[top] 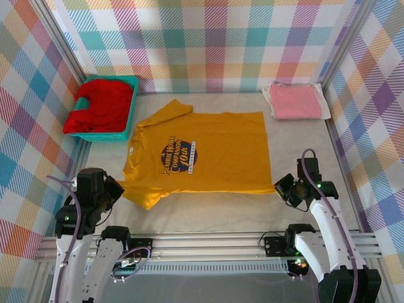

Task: Fold and stack the t-shirts

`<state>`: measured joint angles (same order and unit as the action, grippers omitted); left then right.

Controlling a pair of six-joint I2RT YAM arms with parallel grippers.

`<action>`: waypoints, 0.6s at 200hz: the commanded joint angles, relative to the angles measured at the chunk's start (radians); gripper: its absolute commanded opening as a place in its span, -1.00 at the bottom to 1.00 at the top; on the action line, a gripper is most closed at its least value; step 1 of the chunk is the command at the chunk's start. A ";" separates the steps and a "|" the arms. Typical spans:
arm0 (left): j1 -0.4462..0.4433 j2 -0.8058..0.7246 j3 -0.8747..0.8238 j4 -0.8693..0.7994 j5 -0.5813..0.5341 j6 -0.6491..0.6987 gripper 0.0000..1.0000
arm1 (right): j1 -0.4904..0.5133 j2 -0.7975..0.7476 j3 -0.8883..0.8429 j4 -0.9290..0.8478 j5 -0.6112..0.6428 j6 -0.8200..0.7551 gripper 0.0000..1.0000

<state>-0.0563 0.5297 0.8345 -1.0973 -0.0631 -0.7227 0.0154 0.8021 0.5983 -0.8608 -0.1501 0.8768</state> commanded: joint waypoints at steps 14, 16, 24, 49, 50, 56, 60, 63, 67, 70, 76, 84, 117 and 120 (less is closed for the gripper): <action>0.005 0.144 -0.029 0.100 0.069 0.058 -1.00 | 0.003 0.092 0.068 0.046 0.002 -0.088 -1.00; 0.006 0.155 -0.026 0.101 0.067 0.056 -1.00 | 0.005 0.096 0.072 0.049 0.003 -0.091 -1.00; 0.005 0.193 -0.019 0.114 0.071 0.065 -1.00 | 0.005 0.117 0.086 0.055 0.006 -0.107 -1.00; 0.005 0.273 0.019 0.137 0.055 0.090 -1.00 | 0.006 0.200 0.158 0.049 0.018 -0.171 -1.00; 0.006 0.276 0.020 0.139 0.053 0.090 -1.00 | 0.006 0.203 0.161 0.050 0.018 -0.174 -1.00; 0.006 0.285 0.026 0.141 0.045 0.095 -1.00 | 0.005 0.223 0.175 0.052 0.017 -0.186 -1.00; 0.007 0.290 0.031 0.144 0.037 0.097 -1.00 | 0.005 0.235 0.184 0.052 0.017 -0.193 -1.00; 0.007 0.295 0.033 0.144 0.033 0.099 -1.00 | 0.005 0.246 0.189 0.052 0.017 -0.198 -1.00; 0.008 0.302 0.036 0.148 0.029 0.104 -1.00 | 0.005 0.258 0.195 0.055 0.019 -0.200 -1.00; 0.010 0.307 0.038 0.151 0.026 0.110 -1.00 | 0.005 0.265 0.197 0.058 0.020 -0.202 -1.00; 0.013 0.319 0.046 0.155 0.022 0.118 -1.00 | 0.006 0.277 0.197 0.074 0.018 -0.209 -1.00; 0.016 0.341 0.057 0.157 0.013 0.131 -1.00 | 0.005 0.294 0.198 0.091 0.018 -0.212 -1.00; 0.028 0.450 0.126 0.162 -0.026 0.202 -1.00 | 0.006 0.384 0.223 0.135 0.018 -0.236 -1.00; 0.030 0.460 0.133 0.162 -0.027 0.209 -1.00 | 0.006 0.393 0.226 0.139 0.018 -0.238 -1.00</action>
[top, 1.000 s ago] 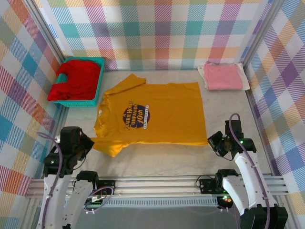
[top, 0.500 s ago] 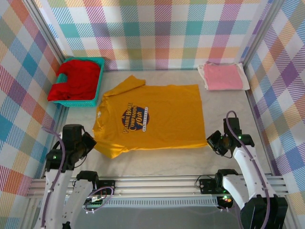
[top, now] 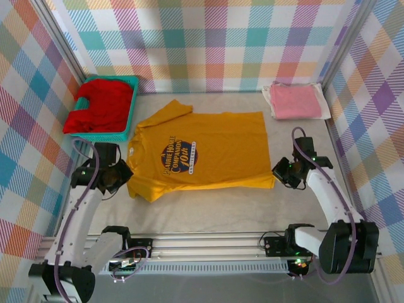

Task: Fold and stack the t-shirts

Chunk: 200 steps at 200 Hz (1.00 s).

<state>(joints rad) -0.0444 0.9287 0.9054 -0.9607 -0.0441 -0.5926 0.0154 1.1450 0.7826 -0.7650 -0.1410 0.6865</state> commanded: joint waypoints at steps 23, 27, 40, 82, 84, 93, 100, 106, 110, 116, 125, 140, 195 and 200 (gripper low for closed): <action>0.020 0.129 0.104 0.048 -0.048 0.121 -1.00 | 0.006 0.110 0.069 0.058 0.010 -0.069 -1.00; 0.020 0.144 0.113 0.049 -0.052 0.129 -1.00 | 0.005 0.118 0.074 0.059 0.011 -0.071 -1.00; 0.020 0.190 0.144 0.050 -0.063 0.153 -1.00 | 0.005 0.144 0.085 0.066 0.013 -0.079 -1.00; 0.021 0.308 0.213 0.082 -0.062 0.218 -1.00 | 0.006 0.198 0.106 0.093 0.018 -0.087 -1.00; 0.021 0.313 0.215 0.083 -0.062 0.219 -1.00 | 0.006 0.202 0.106 0.094 0.019 -0.088 -1.00; 0.021 0.336 0.227 0.085 -0.065 0.225 -1.00 | 0.005 0.218 0.111 0.098 0.020 -0.090 -1.00; 0.021 0.355 0.233 0.092 -0.056 0.237 -1.00 | 0.005 0.231 0.115 0.102 0.019 -0.094 -1.00; 0.021 0.374 0.238 0.096 -0.054 0.245 -1.00 | 0.005 0.243 0.118 0.104 0.018 -0.095 -1.00; 0.021 0.386 0.245 0.096 -0.058 0.248 -1.00 | 0.004 0.249 0.119 0.108 0.017 -0.095 -1.00; 0.021 0.408 0.251 0.099 -0.065 0.254 -1.00 | 0.006 0.257 0.120 0.115 0.014 -0.094 -1.00; 0.021 0.439 0.263 0.100 -0.076 0.259 -1.00 | 0.005 0.269 0.120 0.125 0.015 -0.094 -1.00; 0.021 0.481 0.281 0.104 -0.099 0.265 -1.00 | 0.007 0.295 0.137 0.132 0.020 -0.100 -1.00; 0.021 0.612 0.359 0.129 -0.143 0.290 -1.00 | 0.009 0.381 0.203 0.151 0.031 -0.109 -0.95; 0.021 0.625 0.368 0.132 -0.146 0.293 -1.00 | 0.010 0.389 0.211 0.149 0.032 -0.108 -0.91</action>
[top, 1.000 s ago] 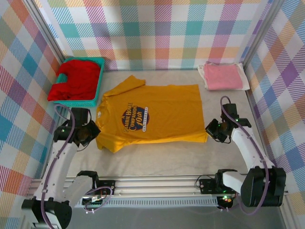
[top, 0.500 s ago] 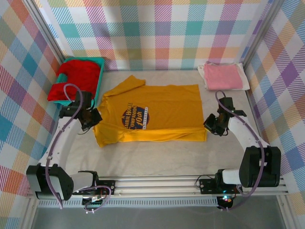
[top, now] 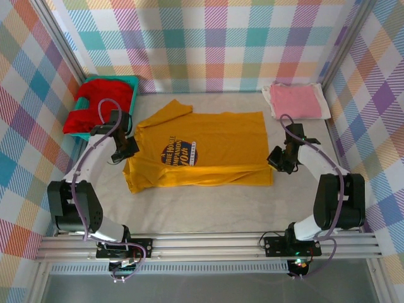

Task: Fold and stack the t-shirts

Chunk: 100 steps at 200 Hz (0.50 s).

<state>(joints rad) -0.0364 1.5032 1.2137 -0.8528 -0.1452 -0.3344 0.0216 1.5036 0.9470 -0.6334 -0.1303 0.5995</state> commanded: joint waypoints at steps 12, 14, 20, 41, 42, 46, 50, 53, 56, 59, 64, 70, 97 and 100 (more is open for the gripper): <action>0.013 0.086 0.085 0.026 -0.054 0.046 -1.00 | 0.003 0.047 0.063 0.021 0.023 -0.018 -0.84; 0.013 0.092 0.092 0.026 -0.054 0.048 -1.00 | 0.003 0.050 0.066 0.022 0.023 -0.018 -0.84; 0.013 0.112 0.107 0.026 -0.054 0.053 -1.00 | 0.003 0.060 0.076 0.023 0.023 -0.018 -0.79; 0.013 0.196 0.191 0.009 -0.043 0.070 -0.88 | 0.003 0.090 0.125 0.011 0.022 -0.019 -0.36; 0.013 0.200 0.196 0.008 -0.042 0.070 -0.83 | 0.004 0.091 0.127 0.011 0.022 -0.019 -0.36; 0.012 0.216 0.217 0.001 -0.036 0.073 -0.64 | 0.003 0.093 0.135 0.011 0.020 -0.019 -0.35; 0.011 0.232 0.239 -0.008 -0.028 0.075 -0.51 | 0.003 0.094 0.145 0.008 0.019 -0.017 -0.35; 0.011 0.241 0.256 -0.014 -0.021 0.076 -0.44 | 0.003 0.094 0.154 0.006 0.016 -0.017 -0.34; 0.011 0.250 0.271 -0.020 -0.015 0.077 -0.37 | 0.003 0.093 0.164 0.001 0.014 -0.019 -0.34; 0.009 0.257 0.288 -0.022 -0.010 0.078 -0.35 | 0.003 0.092 0.172 -0.005 0.012 -0.019 -0.34; 0.007 0.262 0.309 -0.026 -0.002 0.077 -0.34 | 0.003 0.090 0.186 -0.011 0.010 -0.021 -0.32; 0.000 0.260 0.327 -0.028 0.000 0.075 -0.31 | 0.004 0.079 0.197 -0.016 0.006 -0.025 -0.30; -0.026 0.157 0.282 0.012 0.003 0.029 -0.02 | 0.022 -0.010 0.193 -0.001 -0.032 -0.061 -0.23; -0.029 0.142 0.262 0.019 0.008 0.019 0.00 | 0.029 -0.023 0.188 0.001 -0.032 -0.068 -0.22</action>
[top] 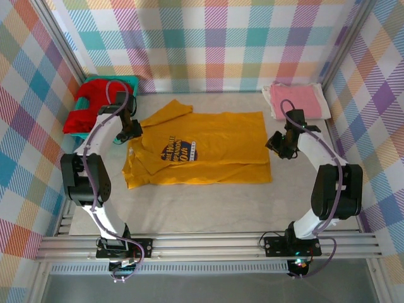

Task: Fold and stack the t-shirts

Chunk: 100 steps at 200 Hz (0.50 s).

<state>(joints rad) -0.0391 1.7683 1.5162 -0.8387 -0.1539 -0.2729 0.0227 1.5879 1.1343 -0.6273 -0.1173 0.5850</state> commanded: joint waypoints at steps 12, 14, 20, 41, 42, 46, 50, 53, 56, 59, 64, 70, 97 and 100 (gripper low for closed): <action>-0.026 -0.185 -0.136 0.046 0.059 -0.080 0.04 | 0.057 -0.160 -0.027 0.008 -0.049 -0.080 -0.18; -0.026 -0.195 -0.156 0.054 0.070 -0.086 0.04 | 0.063 -0.169 -0.034 0.012 -0.050 -0.084 -0.17; -0.026 -0.219 -0.210 0.082 0.100 -0.103 0.04 | 0.080 -0.195 -0.054 0.025 -0.056 -0.095 -0.15; -0.031 -0.255 -0.349 0.148 0.195 -0.160 0.03 | 0.143 -0.269 -0.137 0.100 -0.080 -0.131 -0.12; -0.032 -0.256 -0.354 0.151 0.198 -0.163 0.03 | 0.145 -0.271 -0.142 0.105 -0.080 -0.132 -0.12; -0.038 -0.257 -0.372 0.163 0.207 -0.173 0.03 | 0.154 -0.280 -0.158 0.124 -0.083 -0.139 -0.12; -0.042 -0.257 -0.392 0.177 0.215 -0.183 0.03 | 0.164 -0.285 -0.172 0.139 -0.084 -0.146 -0.11; -0.046 -0.256 -0.405 0.189 0.221 -0.189 0.03 | 0.169 -0.289 -0.182 0.146 -0.084 -0.150 -0.11; -0.049 -0.255 -0.417 0.200 0.227 -0.193 0.03 | 0.175 -0.291 -0.187 0.152 -0.082 -0.151 -0.11; -0.053 -0.252 -0.428 0.209 0.228 -0.197 0.04 | 0.177 -0.292 -0.192 0.156 -0.081 -0.152 -0.11; -0.058 -0.241 -0.440 0.218 0.227 -0.204 0.04 | 0.182 -0.289 -0.198 0.161 -0.082 -0.154 -0.11; -0.064 -0.228 -0.450 0.225 0.223 -0.210 0.04 | 0.186 -0.285 -0.202 0.166 -0.085 -0.155 -0.11; -0.071 -0.158 -0.467 0.269 0.223 -0.221 0.02 | 0.201 -0.261 -0.195 0.187 -0.096 -0.157 -0.11; -0.073 -0.153 -0.469 0.277 0.223 -0.221 0.02 | 0.203 -0.258 -0.191 0.189 -0.097 -0.156 -0.11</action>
<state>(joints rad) -0.1032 1.5738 1.0611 -0.6483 0.0402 -0.4545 0.2115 1.3102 0.9363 -0.5011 -0.1909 0.4591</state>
